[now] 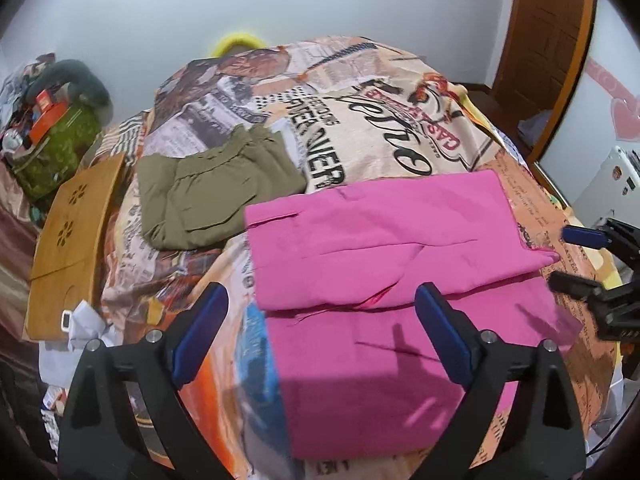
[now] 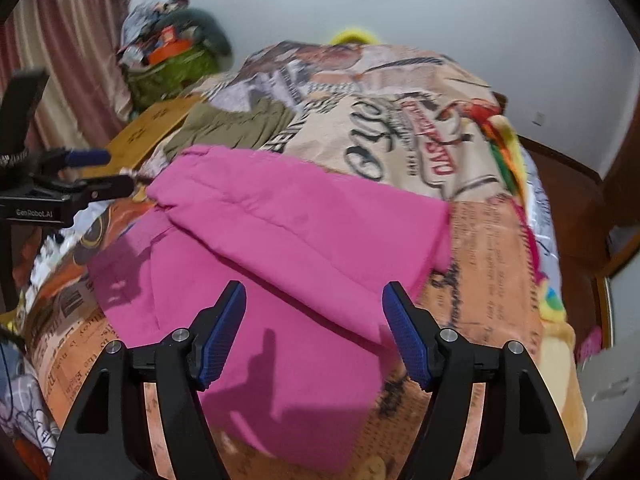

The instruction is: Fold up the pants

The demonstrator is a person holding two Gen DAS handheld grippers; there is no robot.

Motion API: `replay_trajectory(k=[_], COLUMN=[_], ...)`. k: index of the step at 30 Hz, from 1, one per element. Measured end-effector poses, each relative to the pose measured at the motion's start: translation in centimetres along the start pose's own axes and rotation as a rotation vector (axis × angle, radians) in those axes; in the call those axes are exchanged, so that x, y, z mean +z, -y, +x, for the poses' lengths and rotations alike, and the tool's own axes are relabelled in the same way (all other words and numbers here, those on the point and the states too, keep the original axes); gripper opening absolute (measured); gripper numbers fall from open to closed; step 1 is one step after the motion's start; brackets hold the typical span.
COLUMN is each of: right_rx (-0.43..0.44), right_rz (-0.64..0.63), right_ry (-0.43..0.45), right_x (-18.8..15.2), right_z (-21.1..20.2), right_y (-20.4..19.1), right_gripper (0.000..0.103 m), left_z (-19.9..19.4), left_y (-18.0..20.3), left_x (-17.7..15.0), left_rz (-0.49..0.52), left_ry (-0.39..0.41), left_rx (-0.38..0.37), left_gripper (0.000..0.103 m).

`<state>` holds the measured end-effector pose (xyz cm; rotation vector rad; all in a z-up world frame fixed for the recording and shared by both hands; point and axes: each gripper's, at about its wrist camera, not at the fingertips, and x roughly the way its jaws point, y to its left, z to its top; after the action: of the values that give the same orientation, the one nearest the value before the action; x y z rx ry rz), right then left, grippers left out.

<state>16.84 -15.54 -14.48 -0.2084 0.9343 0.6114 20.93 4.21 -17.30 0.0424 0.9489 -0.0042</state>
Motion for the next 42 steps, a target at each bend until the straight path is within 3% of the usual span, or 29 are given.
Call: replay_trajectory(k=[6, 13, 15, 17, 22, 25, 28, 30, 33, 42], right_rx=[0.022, 0.030, 0.044, 0.065, 0.099, 0.106, 0.110, 0.111, 0.116, 0.124], right_rz=[-0.050, -0.094, -0.082, -0.074, -0.055, -0.038, -0.028, -0.024, -0.016, -0.010], right_ry=[-0.075, -0.102, -0.098, -0.090, -0.070, -0.034, -0.002, 0.008, 0.011, 0.048], right_x=[0.6, 0.9, 1.0, 1.2, 1.6, 1.9, 2.2, 2.2, 2.1, 2.3], right_z=[3.3, 5.7, 5.9, 6.1, 6.2, 5.6, 5.0, 4.7, 4.4, 2.6], right_y=[-1.0, -1.4, -1.4, -1.4, -1.2, -1.2, -1.0, -1.0, -0.8, -1.0], right_gripper=[0.067, 0.067, 0.060, 0.037, 0.013, 0.008, 0.007, 0.006, 0.006, 0.005], left_z=[2.4, 5.0, 5.6, 6.2, 7.0, 7.3, 7.3, 7.4, 7.4, 4.0], left_y=[1.7, 3.3, 3.8, 4.1, 4.6, 4.8, 4.8, 4.7, 4.3, 4.9], left_x=[0.1, -0.2, -0.4, -0.4, 0.0, 0.3, 0.8, 1.2, 1.5, 1.1], left_rz=[0.077, 0.148, 0.171, 0.189, 0.205, 0.207, 0.209, 0.212, 0.188, 0.207], left_ry=[-0.045, -0.107, -0.118, -0.137, -0.129, -0.124, -0.096, -0.091, -0.100, -0.025], left_rx=[0.018, -0.026, -0.026, -0.040, -0.040, -0.045, -0.020, -0.014, -0.033, -0.018], left_gripper=[0.095, 0.095, 0.095, 0.095, 0.095, 0.095, 0.075, 0.050, 0.023, 0.014])
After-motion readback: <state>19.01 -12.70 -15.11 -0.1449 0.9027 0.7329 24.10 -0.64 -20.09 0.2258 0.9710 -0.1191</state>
